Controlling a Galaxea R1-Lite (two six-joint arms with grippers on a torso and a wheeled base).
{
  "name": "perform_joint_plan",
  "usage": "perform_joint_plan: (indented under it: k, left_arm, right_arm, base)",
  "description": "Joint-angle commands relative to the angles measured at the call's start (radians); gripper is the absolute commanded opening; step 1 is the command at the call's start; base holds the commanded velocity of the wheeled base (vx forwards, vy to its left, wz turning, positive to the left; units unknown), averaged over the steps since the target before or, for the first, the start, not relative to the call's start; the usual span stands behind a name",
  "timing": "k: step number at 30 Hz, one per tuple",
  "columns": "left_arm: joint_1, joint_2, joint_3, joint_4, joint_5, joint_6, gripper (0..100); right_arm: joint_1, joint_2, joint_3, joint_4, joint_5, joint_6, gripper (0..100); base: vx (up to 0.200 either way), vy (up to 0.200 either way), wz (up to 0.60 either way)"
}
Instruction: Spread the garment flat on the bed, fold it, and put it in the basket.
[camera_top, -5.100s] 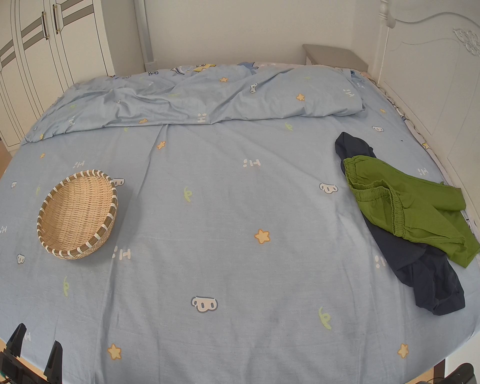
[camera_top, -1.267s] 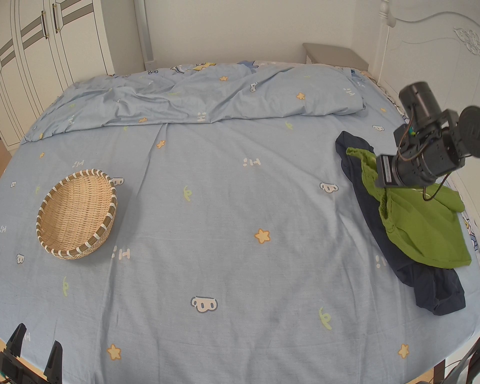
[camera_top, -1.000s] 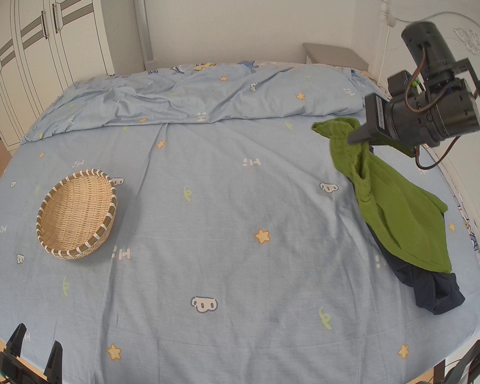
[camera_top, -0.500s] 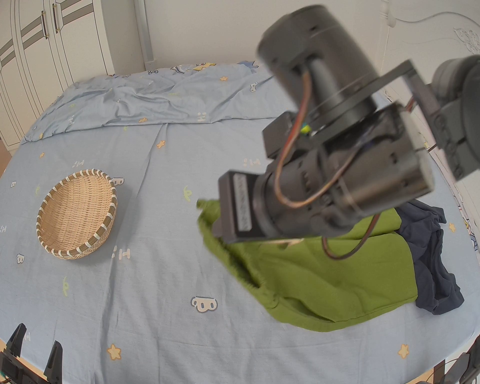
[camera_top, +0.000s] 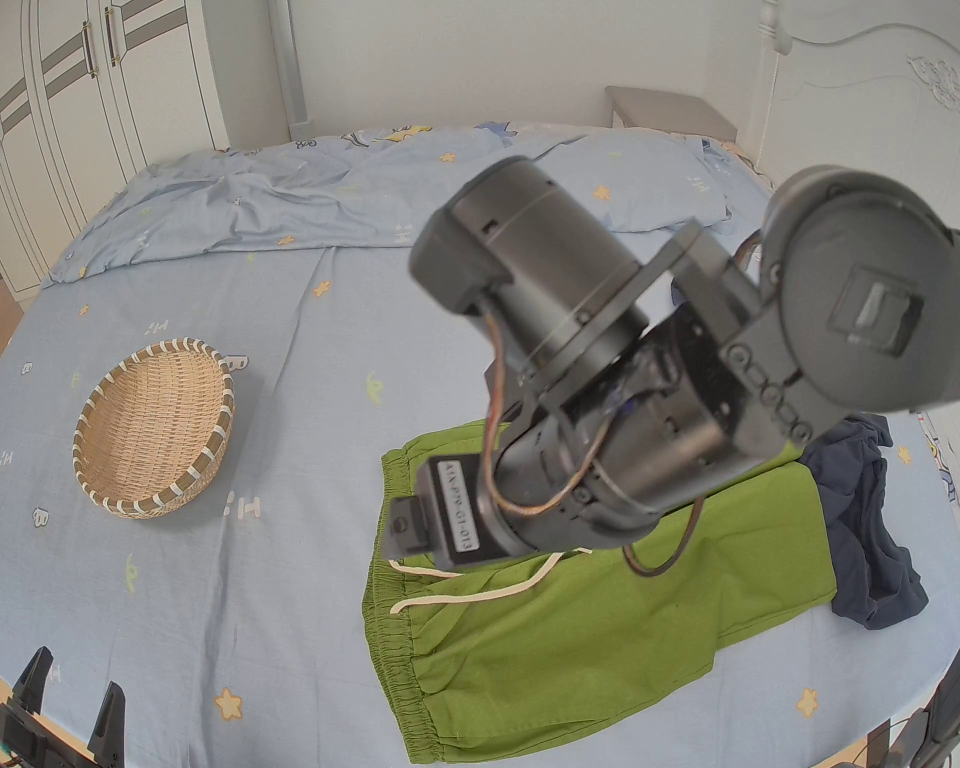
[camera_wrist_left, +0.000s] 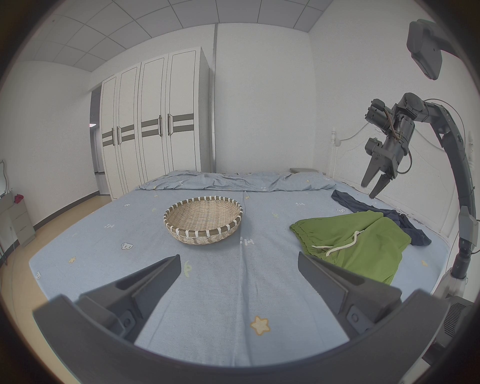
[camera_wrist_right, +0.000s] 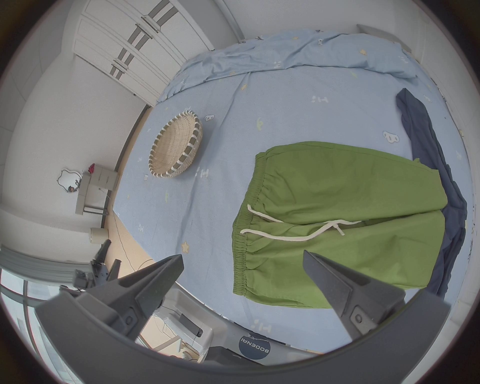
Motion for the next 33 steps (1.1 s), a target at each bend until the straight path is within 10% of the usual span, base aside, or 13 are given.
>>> perform_joint_plan:
  k: [1,14,24,28,33]
  left_arm:
    - [0.0,-0.005,0.016,0.0,0.0,-0.001,100]
    - [-0.001,-0.009,0.018,0.0,-0.012,0.015,100]
    - [-0.001,-0.007,-0.028,-0.027,-0.007,0.071,100]
    - [-0.103,0.229,-0.559,0.046,-0.046,-0.277,100]
    - [-0.233,0.453,-0.677,0.386,-0.346,-0.346,100]
  right_arm:
    - [-0.153,-0.237,0.0,0.037,0.095,0.0,100]
    - [-0.717,-0.717,0.535,-0.184,0.619,-0.086,100]
    - [-0.777,-0.861,0.808,-0.382,0.638,-0.081,100]
    - [-0.775,-0.893,0.9,-0.458,0.635,-0.092,100]
    - [-0.769,-0.898,0.989,-0.578,0.624,-0.088,100]
  base:
    - [0.0,0.0,0.0]
    - [0.0,0.0,0.0]
    - [0.0,0.0,0.0]
    - [0.0,0.0,0.0]
    - [0.0,0.0,0.0]
